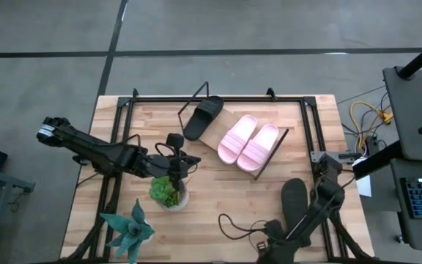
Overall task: Pick and place slides into the shelf
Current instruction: Put the black slide on the shelf
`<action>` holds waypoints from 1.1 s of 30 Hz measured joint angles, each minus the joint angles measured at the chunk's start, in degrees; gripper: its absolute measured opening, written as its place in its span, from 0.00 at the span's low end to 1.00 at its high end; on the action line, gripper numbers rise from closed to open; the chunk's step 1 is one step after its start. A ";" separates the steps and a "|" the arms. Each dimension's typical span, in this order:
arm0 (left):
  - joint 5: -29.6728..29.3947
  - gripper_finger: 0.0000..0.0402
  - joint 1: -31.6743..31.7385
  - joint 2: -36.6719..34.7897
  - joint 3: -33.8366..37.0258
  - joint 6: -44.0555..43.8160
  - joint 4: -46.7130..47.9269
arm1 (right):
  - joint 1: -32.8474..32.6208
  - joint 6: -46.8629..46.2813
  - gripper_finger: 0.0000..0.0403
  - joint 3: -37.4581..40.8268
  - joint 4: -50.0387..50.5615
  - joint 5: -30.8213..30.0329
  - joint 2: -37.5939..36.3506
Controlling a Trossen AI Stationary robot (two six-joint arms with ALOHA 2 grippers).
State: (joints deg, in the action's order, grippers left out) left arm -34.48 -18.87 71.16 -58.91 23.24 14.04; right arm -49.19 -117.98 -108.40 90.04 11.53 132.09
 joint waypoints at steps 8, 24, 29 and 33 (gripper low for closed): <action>0.00 0.00 0.00 0.00 0.05 -0.03 -0.14 | 0.80 3.66 0.29 0.11 -0.03 1.10 -0.67; 0.00 0.00 0.00 -0.02 0.18 -0.17 -0.28 | 0.09 16.22 0.25 -1.43 -0.04 3.65 -2.42; 0.00 0.00 0.00 -0.02 0.23 0.05 -0.15 | 0.40 16.52 0.37 -0.01 -0.09 3.62 -2.49; 0.00 0.00 0.00 -0.02 0.23 0.07 -0.15 | 1.22 16.51 0.46 1.69 -0.06 1.92 -2.53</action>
State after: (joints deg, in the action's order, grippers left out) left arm -34.48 -18.87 71.13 -58.67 23.31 13.89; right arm -47.97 -101.46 -106.70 89.98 13.45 129.56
